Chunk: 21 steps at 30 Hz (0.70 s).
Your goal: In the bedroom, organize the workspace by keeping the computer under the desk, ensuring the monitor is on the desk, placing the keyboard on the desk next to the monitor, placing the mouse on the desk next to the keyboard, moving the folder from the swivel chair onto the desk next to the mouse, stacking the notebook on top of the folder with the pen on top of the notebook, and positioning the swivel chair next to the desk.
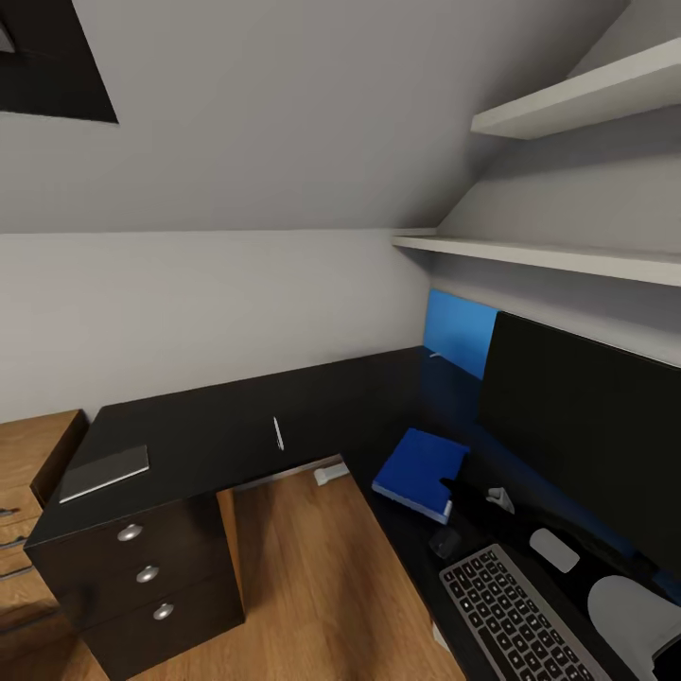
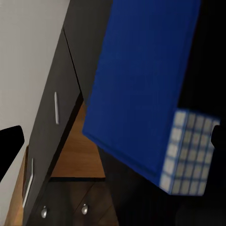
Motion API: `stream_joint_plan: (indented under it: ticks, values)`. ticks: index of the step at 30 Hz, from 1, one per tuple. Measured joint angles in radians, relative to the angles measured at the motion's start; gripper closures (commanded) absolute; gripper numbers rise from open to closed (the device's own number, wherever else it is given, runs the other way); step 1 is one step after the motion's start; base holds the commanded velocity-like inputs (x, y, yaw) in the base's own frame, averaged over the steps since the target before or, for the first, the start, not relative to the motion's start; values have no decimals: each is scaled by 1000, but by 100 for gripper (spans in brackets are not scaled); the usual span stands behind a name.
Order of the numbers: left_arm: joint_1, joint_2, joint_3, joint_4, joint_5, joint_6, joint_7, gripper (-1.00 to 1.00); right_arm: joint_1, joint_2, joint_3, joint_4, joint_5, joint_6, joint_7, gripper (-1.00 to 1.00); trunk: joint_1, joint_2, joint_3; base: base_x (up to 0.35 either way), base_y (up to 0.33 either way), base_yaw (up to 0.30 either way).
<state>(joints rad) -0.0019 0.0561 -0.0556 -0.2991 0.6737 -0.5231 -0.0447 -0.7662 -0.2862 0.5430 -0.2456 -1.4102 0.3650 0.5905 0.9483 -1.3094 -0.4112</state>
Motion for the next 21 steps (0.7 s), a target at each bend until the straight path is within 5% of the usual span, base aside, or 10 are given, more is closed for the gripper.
stream_joint_plan:
  ticks: [13,21]
  values:
    - [0,-1,-1,0,-2,0,0,-100,0,0,-2,-1,-2,9,0,-100,-42,77,34,0,0,5]
    - [0,-1,-1,0,-3,0,0,-100,0,0,-3,-1,-2,12,0,-100,-65,119,49,0,0,158]
